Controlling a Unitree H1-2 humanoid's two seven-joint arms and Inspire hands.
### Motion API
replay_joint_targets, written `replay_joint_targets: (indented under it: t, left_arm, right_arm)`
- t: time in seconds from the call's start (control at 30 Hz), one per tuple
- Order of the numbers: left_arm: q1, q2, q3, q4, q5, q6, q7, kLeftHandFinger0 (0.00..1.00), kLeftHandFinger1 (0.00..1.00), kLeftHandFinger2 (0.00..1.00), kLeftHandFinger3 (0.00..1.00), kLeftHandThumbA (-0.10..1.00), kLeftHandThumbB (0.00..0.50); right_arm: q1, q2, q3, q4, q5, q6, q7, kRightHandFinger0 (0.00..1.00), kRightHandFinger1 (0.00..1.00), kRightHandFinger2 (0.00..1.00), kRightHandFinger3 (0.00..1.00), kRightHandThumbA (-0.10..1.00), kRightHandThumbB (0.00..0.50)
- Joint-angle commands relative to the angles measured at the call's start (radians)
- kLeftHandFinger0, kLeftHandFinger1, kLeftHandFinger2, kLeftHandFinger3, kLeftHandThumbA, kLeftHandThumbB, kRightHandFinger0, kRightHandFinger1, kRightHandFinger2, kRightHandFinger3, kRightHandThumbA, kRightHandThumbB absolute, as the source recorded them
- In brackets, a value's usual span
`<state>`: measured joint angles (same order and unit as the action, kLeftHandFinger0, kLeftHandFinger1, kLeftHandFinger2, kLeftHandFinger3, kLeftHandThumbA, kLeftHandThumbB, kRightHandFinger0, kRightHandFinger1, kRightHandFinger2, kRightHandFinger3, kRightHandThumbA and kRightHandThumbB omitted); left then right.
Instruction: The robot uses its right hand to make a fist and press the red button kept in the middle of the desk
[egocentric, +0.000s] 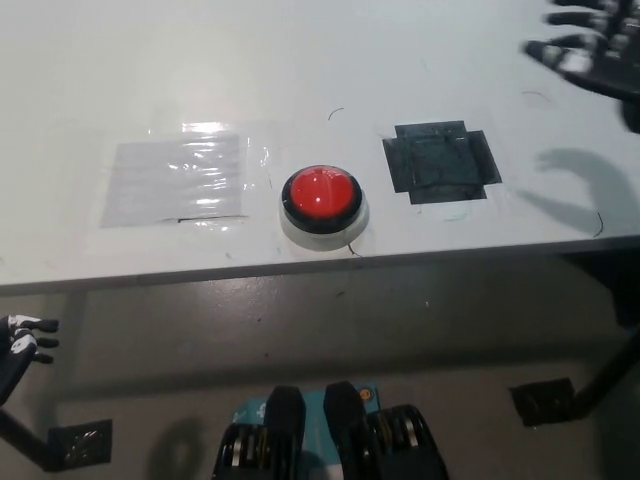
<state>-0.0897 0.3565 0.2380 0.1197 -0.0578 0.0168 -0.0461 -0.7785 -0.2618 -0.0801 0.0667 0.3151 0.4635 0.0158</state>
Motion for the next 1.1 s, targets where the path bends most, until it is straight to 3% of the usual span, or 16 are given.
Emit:
replay_joint_targets:
  t: [0.0, 0.07, 0.13, 0.17, 0.23, 0.3, 0.33, 0.4, 0.47, 0.53, 0.6, 0.77, 0.83, 0.93, 1.0, 1.07]
  left_arm:
    - [-0.003, 0.028, 0.007, -0.035, 0.009, -0.009, 0.000, 0.51, 0.55, 0.63, 0.67, 0.58, 0.001]
    - [-0.005, 0.028, 0.007, -0.020, 0.006, -0.031, -0.003, 0.49, 0.53, 0.61, 0.65, 0.57, 0.000]
    - [-0.005, 0.028, 0.007, -0.024, 0.006, -0.022, -0.002, 0.50, 0.54, 0.62, 0.66, 0.57, 0.000]
    - [-0.004, 0.026, 0.008, -0.032, 0.011, -0.009, 0.003, 0.57, 0.60, 0.69, 0.72, 0.56, 0.000]
    - [-0.005, 0.026, 0.009, -0.027, 0.004, -0.021, -0.002, 0.57, 0.60, 0.68, 0.71, 0.56, 0.000]
    - [-0.001, 0.018, 0.004, -0.036, 0.012, -0.001, 0.005, 0.57, 0.60, 0.68, 0.71, 0.56, 0.010]
    - [-0.001, 0.017, 0.005, -0.035, 0.010, -0.002, 0.005, 0.57, 0.60, 0.68, 0.71, 0.56, 0.008]
    - [-0.003, 0.020, 0.003, -0.038, 0.013, 0.000, 0.002, 0.59, 0.62, 0.70, 0.73, 0.57, 0.000]
    - [-0.006, 0.021, 0.002, -0.041, 0.011, 0.014, 0.002, 0.59, 0.62, 0.70, 0.72, 0.57, 0.000]
    - [-0.007, 0.024, 0.000, -0.035, 0.010, -0.003, -0.005, 0.61, 0.64, 0.72, 0.72, 0.57, 0.000]
    - [-0.009, 0.021, 0.004, -0.031, -0.009, -0.007, -0.013, 0.53, 0.56, 0.65, 0.67, 0.54, 0.000]
    - [-0.011, 0.021, 0.003, -0.030, 0.002, 0.000, -0.008, 0.56, 0.59, 0.67, 0.69, 0.57, 0.004]
    - [-0.010, 0.020, 0.004, -0.027, -0.001, -0.008, -0.010, 0.55, 0.59, 0.67, 0.69, 0.56, 0.000]
    - [-0.017, 0.011, 0.001, -0.025, -0.003, -0.002, -0.006, 0.57, 0.60, 0.68, 0.70, 0.54, 0.000]
    - [-0.019, 0.012, 0.000, -0.015, 0.001, -0.022, -0.007, 0.56, 0.60, 0.68, 0.70, 0.53, 0.000]
    - [-0.020, 0.009, 0.003, -0.015, -0.012, -0.011, -0.011, 0.53, 0.57, 0.65, 0.69, 0.53, 0.004]
  right_arm:
    - [-0.084, 0.040, 0.039, 0.010, -0.038, -0.044, 0.028, 0.45, 0.53, 0.51, 0.57, 1.00, 0.259]
    - [-0.107, 0.074, 0.054, 0.037, -0.051, -0.058, 0.021, 0.31, 0.35, 0.33, 0.38, 1.00, 0.264]
    - [-0.125, 0.108, 0.066, 0.057, -0.063, -0.061, 0.008, 0.25, 0.22, 0.20, 0.24, 1.00, 0.282]
    - [-0.152, 0.151, 0.078, 0.089, -0.057, -0.070, 0.012, 0.14, 0.07, 0.07, 0.09, 1.00, 0.278]
    - [-0.174, 0.179, 0.092, 0.112, -0.064, -0.078, 0.019, 0.00, 0.00, 0.00, 0.01, 1.00, 0.277]
    - [-0.184, 0.198, 0.103, 0.114, -0.069, -0.064, 0.023, 0.00, 0.01, 0.06, 0.04, 1.00, 0.266]
    - [-0.191, 0.205, 0.108, 0.119, -0.076, -0.063, 0.022, 0.01, 0.09, 0.16, 0.12, 1.00, 0.271]
    - [-0.204, 0.221, 0.128, 0.121, -0.099, -0.048, 0.014, 0.00, 0.08, 0.21, 0.13, 1.00, 0.261]
    - [-0.221, 0.242, 0.149, 0.133, -0.123, -0.045, 0.000, 0.00, 0.17, 0.34, 0.31, 1.00, 0.243]
    - [-0.234, 0.267, 0.158, 0.151, -0.134, -0.050, -0.009, 0.00, 0.11, 0.32, 0.33, 1.00, 0.244]
    - [-0.245, 0.299, 0.166, 0.176, -0.142, -0.068, -0.011, 0.00, 0.07, 0.30, 0.33, 1.00, 0.195]
    - [-0.274, 0.358, 0.178, 0.263, -0.150, -0.137, 0.018, 0.00, 0.00, 0.26, 0.33, 1.00, 0.154]
    - [-0.279, 0.385, 0.182, 0.312, -0.152, -0.170, 0.027, 0.00, 0.00, 0.24, 0.33, 1.00, 0.203]
    - [-0.274, 0.400, 0.181, 0.360, -0.154, -0.203, 0.041, 0.00, 0.00, 0.27, 0.37, 1.00, 0.197]
    - [-0.263, 0.421, 0.178, 0.408, -0.155, -0.240, 0.040, 0.00, 0.00, 0.30, 0.40, 1.00, 0.108]
    - [-0.256, 0.433, 0.172, 0.458, -0.152, -0.282, 0.048, 0.00, 0.00, 0.31, 0.38, 1.00, 0.106]
